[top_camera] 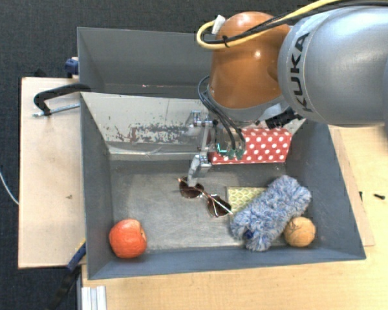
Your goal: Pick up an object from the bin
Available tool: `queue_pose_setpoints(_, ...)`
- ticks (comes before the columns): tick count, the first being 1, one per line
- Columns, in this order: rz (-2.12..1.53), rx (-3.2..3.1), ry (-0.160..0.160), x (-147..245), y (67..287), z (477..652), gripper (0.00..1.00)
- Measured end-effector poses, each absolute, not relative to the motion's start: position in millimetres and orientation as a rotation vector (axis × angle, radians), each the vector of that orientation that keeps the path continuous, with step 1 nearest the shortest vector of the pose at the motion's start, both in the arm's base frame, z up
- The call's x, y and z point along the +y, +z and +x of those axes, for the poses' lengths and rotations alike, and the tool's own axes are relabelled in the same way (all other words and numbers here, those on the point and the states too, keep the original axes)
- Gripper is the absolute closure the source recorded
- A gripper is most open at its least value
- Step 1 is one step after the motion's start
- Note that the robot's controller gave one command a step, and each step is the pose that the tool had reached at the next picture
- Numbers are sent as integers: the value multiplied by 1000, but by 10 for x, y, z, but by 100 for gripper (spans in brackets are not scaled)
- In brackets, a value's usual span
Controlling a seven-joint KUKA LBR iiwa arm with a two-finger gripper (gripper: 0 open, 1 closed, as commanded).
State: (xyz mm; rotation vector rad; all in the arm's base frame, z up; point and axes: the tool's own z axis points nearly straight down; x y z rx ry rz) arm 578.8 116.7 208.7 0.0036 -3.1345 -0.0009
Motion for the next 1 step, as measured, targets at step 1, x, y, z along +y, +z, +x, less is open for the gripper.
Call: queue_pose_setpoints(1,1,-3143,-3,1162,2136,5804,0)
